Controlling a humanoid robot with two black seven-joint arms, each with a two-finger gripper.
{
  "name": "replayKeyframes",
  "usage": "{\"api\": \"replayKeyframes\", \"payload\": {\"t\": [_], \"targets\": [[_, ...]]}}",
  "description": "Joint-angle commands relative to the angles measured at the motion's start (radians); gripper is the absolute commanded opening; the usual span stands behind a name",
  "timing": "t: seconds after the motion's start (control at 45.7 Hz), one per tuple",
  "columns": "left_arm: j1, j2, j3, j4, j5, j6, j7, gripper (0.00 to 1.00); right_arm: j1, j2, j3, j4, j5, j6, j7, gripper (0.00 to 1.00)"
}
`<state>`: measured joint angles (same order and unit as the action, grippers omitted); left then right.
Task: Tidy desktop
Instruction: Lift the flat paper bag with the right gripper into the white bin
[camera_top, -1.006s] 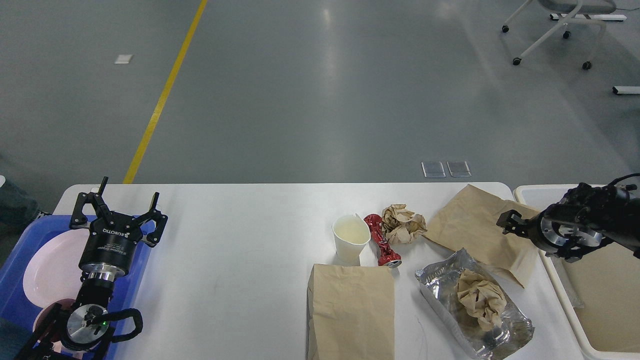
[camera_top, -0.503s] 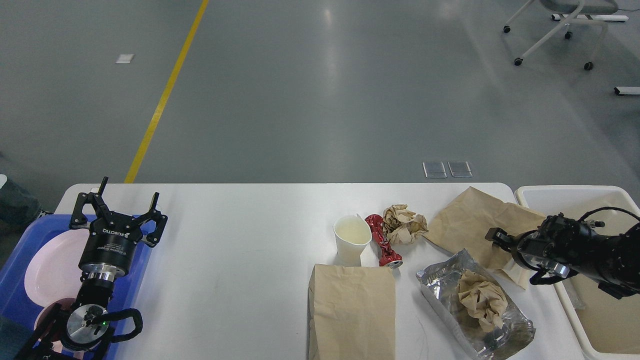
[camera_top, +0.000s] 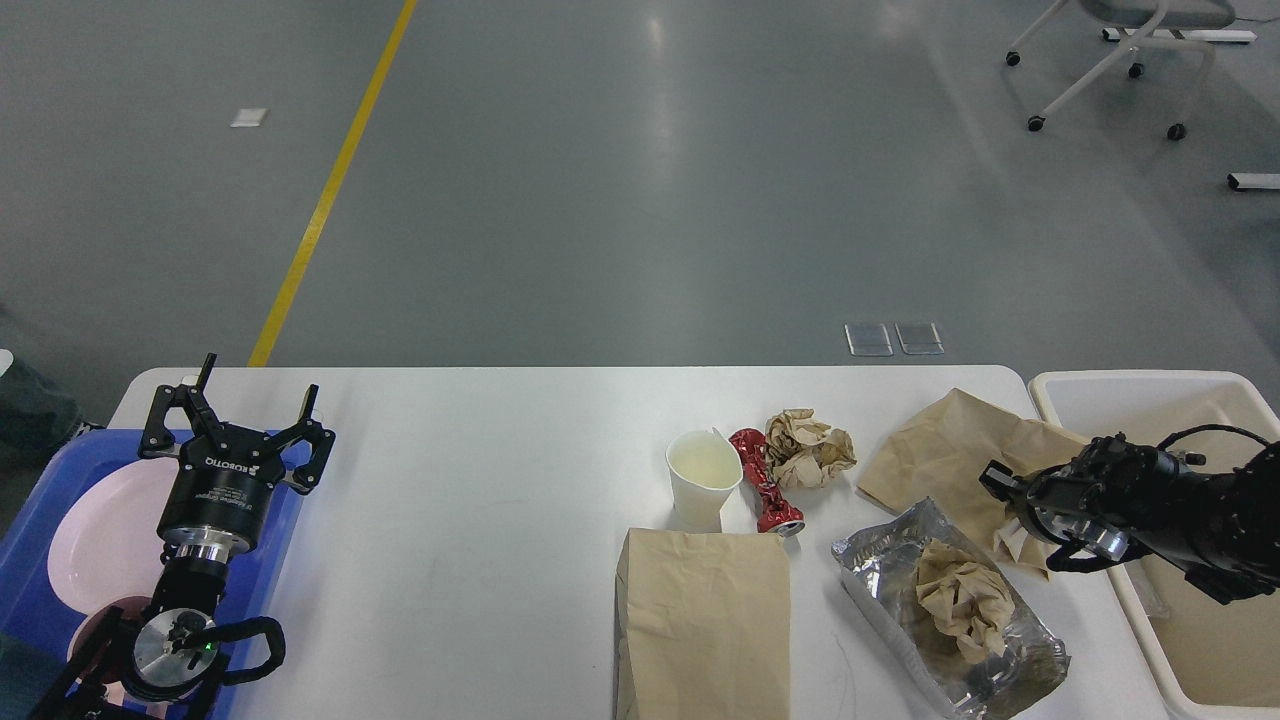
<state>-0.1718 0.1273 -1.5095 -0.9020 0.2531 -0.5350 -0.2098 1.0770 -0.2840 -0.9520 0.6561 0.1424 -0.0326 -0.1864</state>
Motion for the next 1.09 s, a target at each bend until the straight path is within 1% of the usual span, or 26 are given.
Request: {"api": "replayKeyframes", "payload": {"t": [0.0, 0.066, 0.153, 0.328, 0.394, 0.481, 0.59, 0.656, 0.744, 0.809, 0.962, 1.072], "targets": [[0.000, 0.000, 0.000, 0.000, 0.000, 0.000, 0.000, 0.96, 0.009, -0.006, -0.001, 0.030, 0.009, -0.036, 0.001, 0.00], [0.000, 0.000, 0.000, 0.000, 0.000, 0.000, 0.000, 0.96, 0.009, -0.007, -0.001, 0.036, 0.011, -0.064, -0.001, 0.00], [0.000, 0.000, 0.000, 0.000, 0.000, 0.000, 0.000, 0.96, 0.011, -0.011, 0.003, 0.036, 0.014, -0.070, 0.001, 0.00], [0.000, 0.000, 0.000, 0.000, 0.000, 0.000, 0.000, 0.96, 0.050, -0.018, -0.001, 0.040, 0.083, -0.053, -0.004, 0.00], [0.000, 0.000, 0.000, 0.000, 0.000, 0.000, 0.000, 0.96, 0.075, -0.046, -0.001, 0.060, 0.082, -0.030, -0.004, 0.00], [0.000, 0.000, 0.000, 0.000, 0.000, 0.000, 0.000, 0.96, 0.156, -0.112, -0.005, 0.121, 0.082, 0.052, -0.004, 0.00], [0.000, 0.000, 0.000, 0.000, 0.000, 0.000, 0.000, 0.96, 0.285, -0.198, -0.030, 0.194, 0.068, 0.198, -0.007, 0.00], [0.000, 0.000, 0.000, 0.000, 0.000, 0.000, 0.001, 0.96, 0.359, -0.228, -0.083, 0.230, 0.049, 0.308, -0.005, 0.00], [0.000, 0.000, 0.000, 0.000, 0.000, 0.001, 0.000, 0.96, 0.475, -0.267, -0.163, 0.286, 0.017, 0.416, 0.002, 0.00], [0.000, 0.002, 0.000, 0.000, 0.000, 0.000, 0.000, 0.96, 0.567, -0.296, -0.209, 0.351, 0.000, 0.467, 0.002, 0.00], [0.000, 0.000, 0.000, 0.000, 0.000, 0.000, 0.000, 0.96, 0.813, -0.354, -0.333, 0.508, -0.058, 0.549, 0.005, 0.00], [0.000, 0.000, 0.000, 0.000, 0.000, 0.000, 0.000, 0.96, 1.017, -0.392, -0.418, 0.649, -0.115, 0.628, 0.004, 0.00]]}}
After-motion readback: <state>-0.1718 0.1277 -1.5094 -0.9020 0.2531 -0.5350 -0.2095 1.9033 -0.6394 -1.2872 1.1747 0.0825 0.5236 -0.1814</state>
